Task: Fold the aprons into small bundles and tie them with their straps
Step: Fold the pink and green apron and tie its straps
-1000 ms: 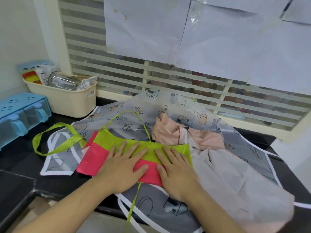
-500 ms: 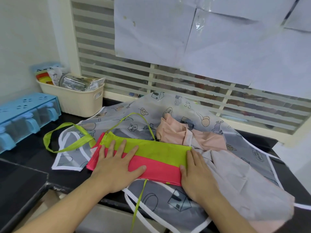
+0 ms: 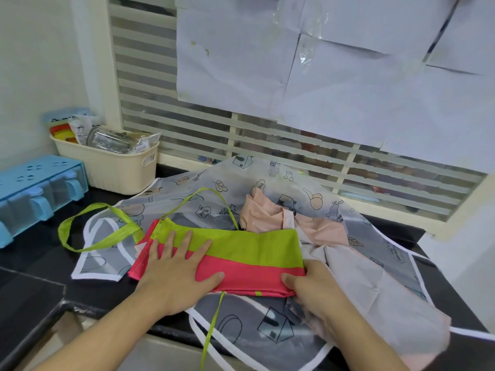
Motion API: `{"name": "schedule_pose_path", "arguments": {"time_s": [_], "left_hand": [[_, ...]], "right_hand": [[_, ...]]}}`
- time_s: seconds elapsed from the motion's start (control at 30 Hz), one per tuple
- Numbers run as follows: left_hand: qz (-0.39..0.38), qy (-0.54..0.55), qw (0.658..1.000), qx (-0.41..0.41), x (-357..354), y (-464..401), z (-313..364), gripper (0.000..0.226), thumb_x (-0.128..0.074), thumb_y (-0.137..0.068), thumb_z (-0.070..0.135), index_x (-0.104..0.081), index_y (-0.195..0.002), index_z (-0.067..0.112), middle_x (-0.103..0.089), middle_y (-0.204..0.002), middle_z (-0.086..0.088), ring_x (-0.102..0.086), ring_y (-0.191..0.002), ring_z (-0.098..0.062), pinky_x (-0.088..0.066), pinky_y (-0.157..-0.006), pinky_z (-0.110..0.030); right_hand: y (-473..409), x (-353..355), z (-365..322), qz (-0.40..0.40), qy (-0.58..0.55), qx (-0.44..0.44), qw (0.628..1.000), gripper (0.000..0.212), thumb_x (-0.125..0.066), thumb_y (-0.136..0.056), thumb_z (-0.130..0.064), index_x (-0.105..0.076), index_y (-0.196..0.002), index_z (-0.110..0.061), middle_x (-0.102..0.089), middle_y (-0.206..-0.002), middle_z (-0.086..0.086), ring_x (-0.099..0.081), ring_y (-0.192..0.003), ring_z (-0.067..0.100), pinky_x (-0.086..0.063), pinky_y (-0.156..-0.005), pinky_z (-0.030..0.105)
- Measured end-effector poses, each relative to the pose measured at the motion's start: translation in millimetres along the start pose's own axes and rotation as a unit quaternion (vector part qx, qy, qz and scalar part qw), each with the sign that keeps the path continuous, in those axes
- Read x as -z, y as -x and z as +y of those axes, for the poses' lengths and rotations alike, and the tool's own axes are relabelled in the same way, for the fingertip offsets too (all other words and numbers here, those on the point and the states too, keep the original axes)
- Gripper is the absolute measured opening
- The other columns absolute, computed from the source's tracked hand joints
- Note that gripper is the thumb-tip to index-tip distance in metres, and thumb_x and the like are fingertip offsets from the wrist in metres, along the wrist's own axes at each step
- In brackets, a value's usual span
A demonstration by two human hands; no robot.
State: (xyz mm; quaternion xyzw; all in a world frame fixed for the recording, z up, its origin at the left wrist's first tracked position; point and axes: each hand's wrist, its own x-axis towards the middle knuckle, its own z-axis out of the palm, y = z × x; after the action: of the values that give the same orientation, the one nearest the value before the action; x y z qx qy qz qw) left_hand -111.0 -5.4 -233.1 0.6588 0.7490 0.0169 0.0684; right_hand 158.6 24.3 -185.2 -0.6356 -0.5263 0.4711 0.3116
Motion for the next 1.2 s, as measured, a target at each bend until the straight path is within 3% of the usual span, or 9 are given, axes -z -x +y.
{"name": "schedule_pose_path", "arguments": {"time_s": [0.13, 0.23, 0.33, 0.43, 0.63, 0.77, 0.9, 1.0, 1.2], "left_hand": [[-0.016, 0.041, 0.999, -0.007, 8.1, -1.5, 4.2, 0.094, -0.027, -0.082, 0.092, -0.004, -0.162, 0.050, 0.008, -0.175, 0.002, 0.015, -0.160, -0.030, 0.011, -0.126, -0.057], [0.009, 0.067, 0.997, -0.034, 27.1, -6.8, 18.6, 0.080, -0.048, -0.085, 0.070, -0.034, -0.157, 0.037, -0.016, -0.171, -0.004, -0.009, -0.159, -0.026, -0.006, -0.129, -0.049], [0.076, 0.102, 0.986, -0.107, 38.4, -8.2, 49.3, 0.065, -0.052, -0.094, 0.055, -0.042, -0.152, 0.028, -0.028, -0.163, 0.001, -0.025, -0.152, -0.023, -0.023, -0.124, -0.038], [0.070, 0.117, 0.973, -0.184, 29.2, -5.1, 87.2, 0.063, -0.045, -0.100, 0.058, -0.035, -0.156, 0.033, -0.020, -0.167, 0.003, -0.020, -0.154, -0.023, -0.023, -0.125, -0.042], [-0.047, 0.002, 0.986, -0.163, -16.1, 1.6, 120.5, 0.092, -0.014, -0.087, 0.088, 0.018, -0.161, 0.043, 0.025, -0.171, 0.003, 0.030, -0.155, -0.036, 0.018, -0.116, -0.073], [-0.040, -0.005, 0.988, -0.151, -16.3, 3.2, 121.9, 0.105, -0.012, -0.077, 0.100, 0.018, -0.160, 0.044, 0.026, -0.171, 0.005, 0.032, -0.154, -0.033, 0.020, -0.114, -0.073], [-0.035, -0.005, 0.988, -0.148, -16.6, 4.5, 122.4, 0.107, -0.011, -0.074, 0.102, 0.019, -0.160, 0.045, 0.026, -0.171, 0.006, 0.033, -0.154, -0.032, 0.020, -0.115, -0.073], [-0.036, -0.005, 0.988, -0.147, -14.7, 5.9, 122.8, 0.111, -0.011, -0.071, 0.105, 0.019, -0.160, 0.046, 0.026, -0.170, 0.007, 0.033, -0.154, -0.031, 0.020, -0.115, -0.072], [-0.035, -0.003, 0.988, -0.147, -15.3, 6.7, 123.1, 0.113, -0.013, -0.069, 0.105, 0.017, -0.161, 0.045, 0.025, -0.171, 0.007, 0.033, -0.154, -0.030, 0.020, -0.116, -0.072]], "right_hand": [[7.1, 4.3, 0.9, 0.000, -0.031, 0.013, 0.999, 0.005, -0.057, -0.099, 0.003, -0.061, -0.097, 0.003, -0.045, -0.050, 0.003, -0.039, -0.038, 0.015, -0.032, -0.040, 0.022], [5.8, 7.0, 2.5, -0.005, -0.078, 0.023, 0.997, 0.010, -0.056, -0.098, 0.005, -0.064, -0.104, 0.004, -0.056, -0.071, 0.017, -0.052, -0.060, 0.028, -0.045, -0.051, 0.033], [9.3, 12.2, 3.1, -0.013, -0.059, 0.048, 0.997, 0.009, -0.063, -0.096, 0.000, -0.069, -0.100, -0.004, -0.067, -0.077, 0.018, -0.058, -0.067, 0.027, -0.045, -0.063, 0.038], [9.2, 24.1, 8.0, -0.001, -0.061, 0.055, 0.997, 0.013, -0.065, -0.095, 0.002, -0.072, -0.098, -0.008, -0.075, -0.078, 0.011, -0.067, -0.068, 0.019, -0.050, -0.069, 0.035], [4.3, 50.9, 38.0, 0.034, -0.007, 0.050, 0.998, 0.005, -0.074, -0.088, -0.012, -0.073, -0.088, -0.017, -0.079, -0.080, 0.008, -0.077, -0.077, 0.026, -0.059, -0.082, 0.048], [-0.2, 56.0, 59.3, 0.082, 0.037, 0.048, 0.995, 0.013, -0.074, -0.094, -0.017, -0.071, -0.082, -0.012, -0.074, -0.067, 0.007, -0.065, -0.058, 0.019, -0.050, -0.066, 0.037], [-2.7, 54.0, 58.6, 0.108, 0.055, 0.050, 0.991, 0.017, -0.070, -0.095, -0.020, -0.071, -0.080, -0.010, -0.070, -0.063, 0.002, -0.064, -0.060, 0.023, -0.046, -0.062, 0.034], [-7.5, 55.6, 61.8, 0.096, 0.059, 0.044, 0.993, 0.027, -0.066, -0.097, -0.022, -0.064, -0.077, -0.004, -0.052, -0.055, 0.000, -0.046, -0.052, 0.016, -0.035, -0.059, 0.032], [0.8, 57.0, 56.3, 0.043, 0.078, 0.023, 0.996, 0.038, -0.073, -0.092, -0.028, -0.058, -0.062, -0.009, -0.049, -0.049, 0.002, -0.042, -0.041, 0.015, -0.031, -0.046, 0.026]]}}
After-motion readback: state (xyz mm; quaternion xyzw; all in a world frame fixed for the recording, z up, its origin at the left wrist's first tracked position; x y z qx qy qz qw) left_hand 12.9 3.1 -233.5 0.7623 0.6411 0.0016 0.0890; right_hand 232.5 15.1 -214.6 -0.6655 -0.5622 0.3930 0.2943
